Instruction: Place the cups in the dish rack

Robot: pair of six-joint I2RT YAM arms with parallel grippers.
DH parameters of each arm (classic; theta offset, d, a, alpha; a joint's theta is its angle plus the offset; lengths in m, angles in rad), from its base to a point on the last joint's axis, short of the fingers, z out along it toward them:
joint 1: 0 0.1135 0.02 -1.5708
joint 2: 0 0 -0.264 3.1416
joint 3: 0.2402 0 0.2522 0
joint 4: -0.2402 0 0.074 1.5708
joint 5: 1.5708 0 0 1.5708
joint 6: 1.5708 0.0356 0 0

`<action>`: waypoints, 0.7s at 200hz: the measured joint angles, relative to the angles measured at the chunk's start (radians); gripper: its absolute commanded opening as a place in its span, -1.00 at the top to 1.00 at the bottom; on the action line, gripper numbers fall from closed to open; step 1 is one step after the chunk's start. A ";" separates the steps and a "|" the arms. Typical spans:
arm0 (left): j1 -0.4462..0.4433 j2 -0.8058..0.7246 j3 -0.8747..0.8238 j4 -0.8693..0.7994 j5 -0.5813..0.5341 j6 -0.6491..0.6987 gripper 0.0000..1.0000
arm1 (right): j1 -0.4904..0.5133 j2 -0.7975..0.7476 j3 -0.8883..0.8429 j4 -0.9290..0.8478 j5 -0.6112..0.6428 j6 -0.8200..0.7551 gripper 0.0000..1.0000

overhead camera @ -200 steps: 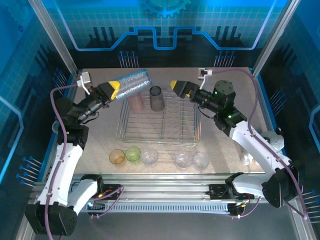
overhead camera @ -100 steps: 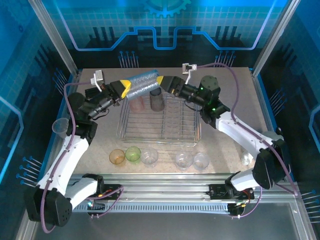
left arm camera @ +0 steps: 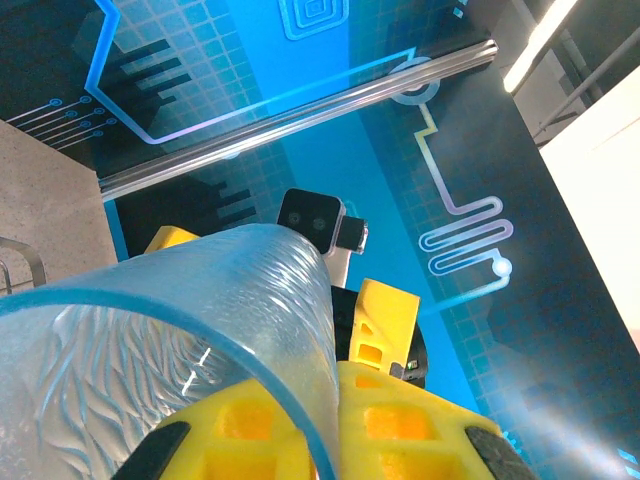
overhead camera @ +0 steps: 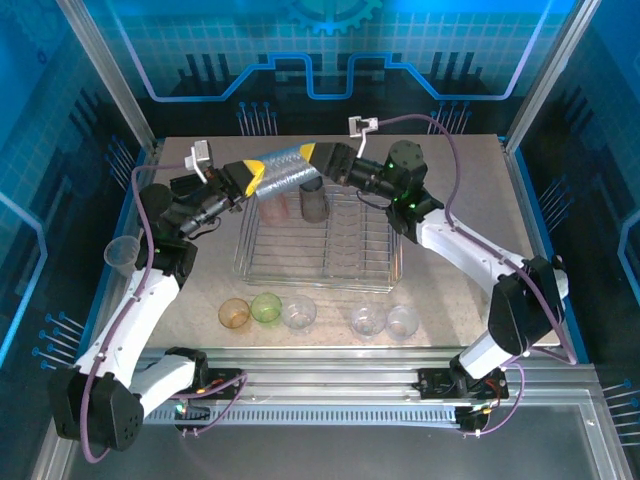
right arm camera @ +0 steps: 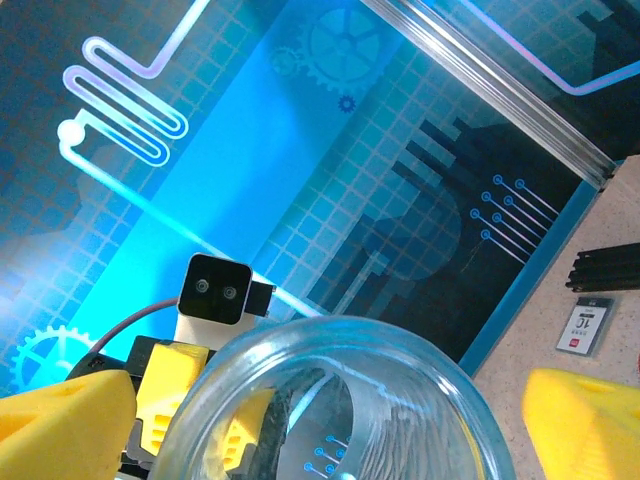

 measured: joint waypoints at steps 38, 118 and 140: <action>0.000 0.006 0.000 0.000 -0.013 0.000 1.00 | 0.013 0.029 0.017 -0.002 -0.016 0.008 -0.88; 0.000 0.011 0.000 0.023 -0.042 0.000 1.00 | 0.038 0.034 0.032 -0.033 -0.015 -0.005 -0.79; -0.004 0.011 0.000 0.026 -0.041 0.000 1.00 | 0.038 0.034 0.046 -0.038 -0.014 -0.013 -0.81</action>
